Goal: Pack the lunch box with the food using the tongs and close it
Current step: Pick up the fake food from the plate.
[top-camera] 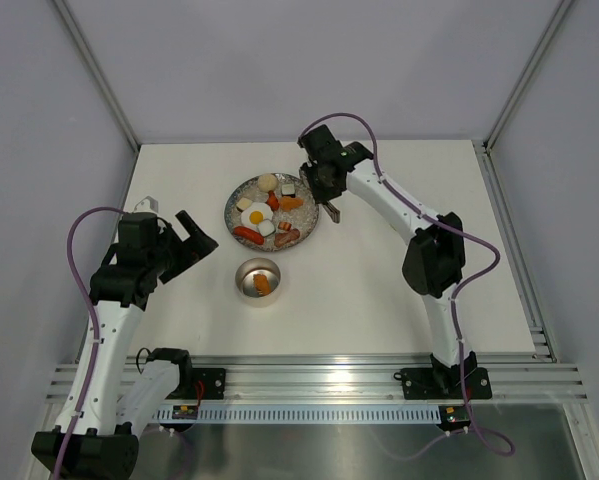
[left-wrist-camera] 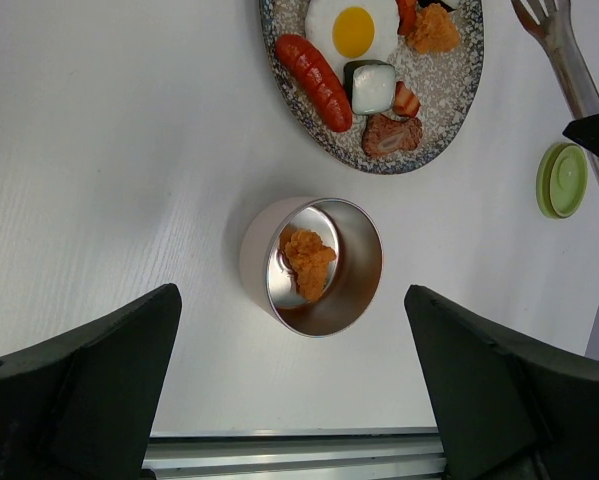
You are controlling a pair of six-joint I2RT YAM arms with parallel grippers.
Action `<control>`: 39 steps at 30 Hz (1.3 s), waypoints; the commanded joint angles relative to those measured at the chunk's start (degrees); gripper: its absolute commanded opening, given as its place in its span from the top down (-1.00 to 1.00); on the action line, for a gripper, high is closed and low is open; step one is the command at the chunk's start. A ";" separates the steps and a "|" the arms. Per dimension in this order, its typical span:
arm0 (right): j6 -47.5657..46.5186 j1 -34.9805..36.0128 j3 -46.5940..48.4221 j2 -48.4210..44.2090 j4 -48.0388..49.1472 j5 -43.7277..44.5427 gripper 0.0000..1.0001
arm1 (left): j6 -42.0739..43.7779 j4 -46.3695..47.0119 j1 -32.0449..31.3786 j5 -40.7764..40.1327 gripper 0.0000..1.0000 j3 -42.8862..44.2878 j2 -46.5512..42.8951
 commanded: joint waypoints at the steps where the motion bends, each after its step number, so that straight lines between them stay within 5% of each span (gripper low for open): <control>1: -1.51 -0.37 3.72 3.86 -1.90 1.32 0.64 | 0.08 1.56 0.30 1.30 -0.98 0.23 -0.88; 11: -1.07 -0.64 1.53 6.33 -1.37 -0.61 0.65 | 0.34 1.21 0.30 1.74 -0.98 0.49 -1.23; 25: -4.32 1.38 -13.93 -5.09 3.90 -6.85 0.70 | 0.25 1.65 0.30 2.09 -0.98 -0.30 -1.41; 39: -7.05 3.85 -18.87 -10.55 4.52 -0.44 0.71 | 0.25 1.65 0.30 2.09 -0.98 -0.91 -1.67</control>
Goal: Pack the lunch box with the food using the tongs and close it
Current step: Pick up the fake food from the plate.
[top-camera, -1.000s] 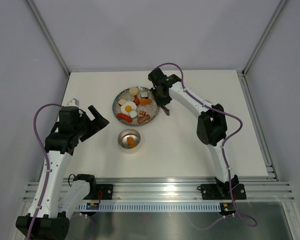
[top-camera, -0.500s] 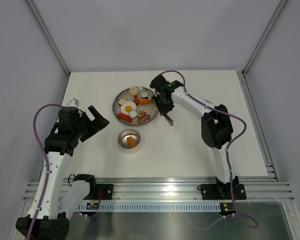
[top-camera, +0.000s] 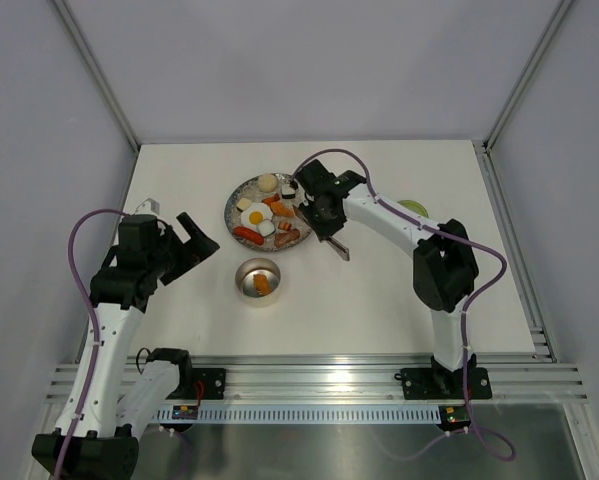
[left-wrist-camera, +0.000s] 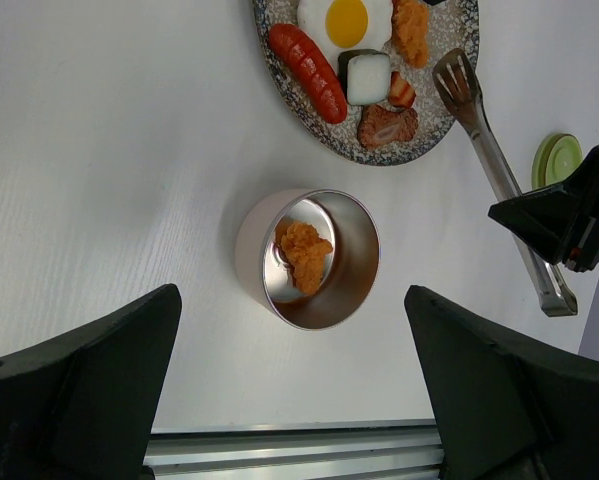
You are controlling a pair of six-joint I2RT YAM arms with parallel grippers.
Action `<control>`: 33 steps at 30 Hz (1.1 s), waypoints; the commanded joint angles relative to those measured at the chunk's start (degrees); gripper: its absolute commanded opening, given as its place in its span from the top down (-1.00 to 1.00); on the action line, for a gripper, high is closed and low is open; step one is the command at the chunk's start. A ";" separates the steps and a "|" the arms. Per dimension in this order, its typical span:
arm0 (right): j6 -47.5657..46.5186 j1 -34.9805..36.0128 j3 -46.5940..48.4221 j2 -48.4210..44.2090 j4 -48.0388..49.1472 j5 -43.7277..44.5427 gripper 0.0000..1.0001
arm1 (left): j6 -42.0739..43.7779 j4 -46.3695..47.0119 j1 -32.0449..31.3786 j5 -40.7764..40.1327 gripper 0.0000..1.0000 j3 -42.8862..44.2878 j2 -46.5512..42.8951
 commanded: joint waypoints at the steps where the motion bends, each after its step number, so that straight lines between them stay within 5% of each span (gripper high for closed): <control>1: -1.19 -0.79 1.37 -3.78 2.16 2.73 0.70 | 0.27 1.60 0.30 0.80 -0.98 -0.17 -0.91; 9: -2.59 -0.88 6.30 -2.19 -0.04 0.81 0.65 | 0.45 0.99 0.21 0.45 -0.98 0.09 -1.17; 13: -4.26 -0.88 6.82 -2.89 -0.57 -0.42 0.31 | 0.36 1.34 0.30 0.45 -0.98 -0.17 -1.00; 19: -5.68 -0.88 8.23 -2.81 -1.98 -1.83 0.08 | 0.10 1.87 0.21 0.89 -0.98 -0.52 -0.82; 33: -6.99 -0.88 9.55 -3.60 -0.48 -2.27 0.04 | 0.10 1.69 0.30 0.45 -0.98 -0.52 -0.65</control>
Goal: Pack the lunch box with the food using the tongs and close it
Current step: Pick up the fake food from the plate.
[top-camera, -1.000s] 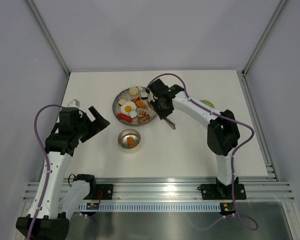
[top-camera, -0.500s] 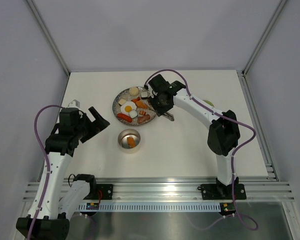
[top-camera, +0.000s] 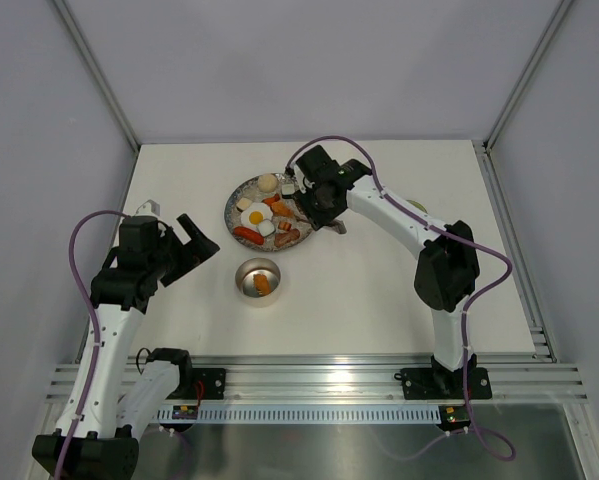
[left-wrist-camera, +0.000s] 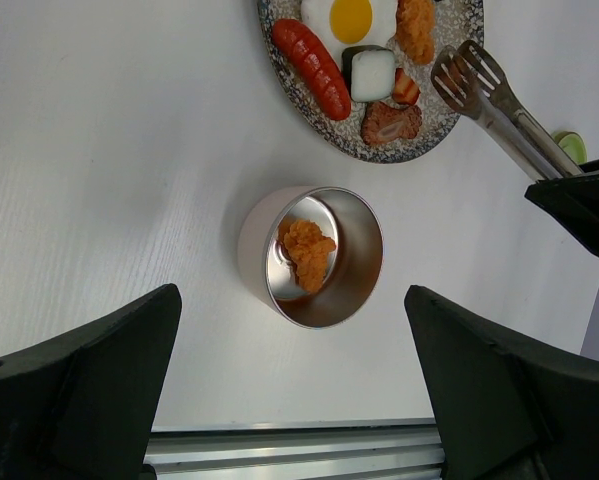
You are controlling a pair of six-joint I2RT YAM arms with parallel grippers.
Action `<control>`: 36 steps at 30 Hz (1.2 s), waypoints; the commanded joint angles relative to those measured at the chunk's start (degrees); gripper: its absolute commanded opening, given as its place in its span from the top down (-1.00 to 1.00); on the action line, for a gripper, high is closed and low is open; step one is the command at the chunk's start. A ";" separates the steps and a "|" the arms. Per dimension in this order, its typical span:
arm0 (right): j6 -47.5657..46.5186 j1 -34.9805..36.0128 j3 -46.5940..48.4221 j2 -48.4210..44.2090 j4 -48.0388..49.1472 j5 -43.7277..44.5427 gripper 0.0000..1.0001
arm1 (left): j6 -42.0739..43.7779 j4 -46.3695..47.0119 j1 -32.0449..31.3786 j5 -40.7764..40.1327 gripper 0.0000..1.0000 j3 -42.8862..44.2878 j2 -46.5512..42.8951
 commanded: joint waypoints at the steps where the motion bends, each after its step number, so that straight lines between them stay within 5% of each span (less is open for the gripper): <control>1: -1.99 -0.20 3.19 -3.20 1.07 -1.60 0.00 | 0.10 1.60 0.30 0.47 -0.98 0.02 -0.27; 36: -5.77 0.50 13.39 7.25 -3.33 -1.78 -0.20 | 0.54 2.57 0.30 0.47 -0.98 0.55 1.75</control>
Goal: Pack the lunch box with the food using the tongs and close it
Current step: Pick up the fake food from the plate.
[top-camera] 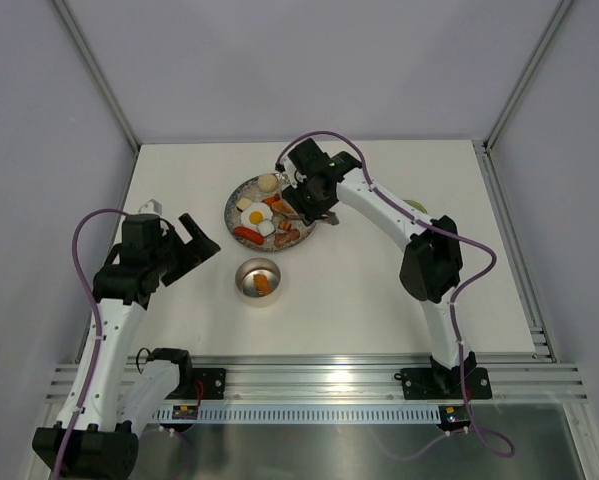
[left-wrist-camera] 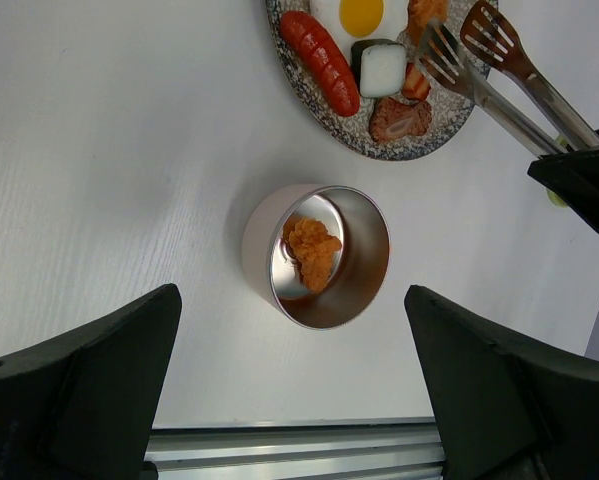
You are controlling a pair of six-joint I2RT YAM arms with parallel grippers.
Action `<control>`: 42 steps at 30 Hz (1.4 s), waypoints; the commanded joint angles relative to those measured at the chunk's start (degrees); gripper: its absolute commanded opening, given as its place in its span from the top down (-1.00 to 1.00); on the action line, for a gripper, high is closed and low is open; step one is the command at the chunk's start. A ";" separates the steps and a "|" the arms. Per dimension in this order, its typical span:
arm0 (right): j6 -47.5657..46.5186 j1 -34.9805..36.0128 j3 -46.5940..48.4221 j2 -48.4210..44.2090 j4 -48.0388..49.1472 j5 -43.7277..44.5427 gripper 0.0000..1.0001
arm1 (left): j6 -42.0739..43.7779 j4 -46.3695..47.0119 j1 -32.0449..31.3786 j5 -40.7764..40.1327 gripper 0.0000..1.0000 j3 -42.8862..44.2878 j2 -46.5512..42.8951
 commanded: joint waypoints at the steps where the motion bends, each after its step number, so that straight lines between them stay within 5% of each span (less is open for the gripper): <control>1: -1.70 0.44 3.77 1.04 -0.39 0.39 -0.20 | 0.52 2.50 0.30 0.32 -0.98 0.48 0.06; 19: -1.70 0.44 4.65 3.86 3.12 3.29 -0.15 | 0.34 2.77 0.30 -0.13 -0.98 -0.39 -0.02; 33: 0.14 0.44 -4.40 -4.04 5.14 6.19 0.42 | 0.25 3.21 0.30 0.66 -0.98 -1.10 0.06; 42: 3.30 0.44 -9.76 -10.90 9.18 8.04 0.55 | 0.25 3.65 0.30 1.19 -0.98 -1.80 0.15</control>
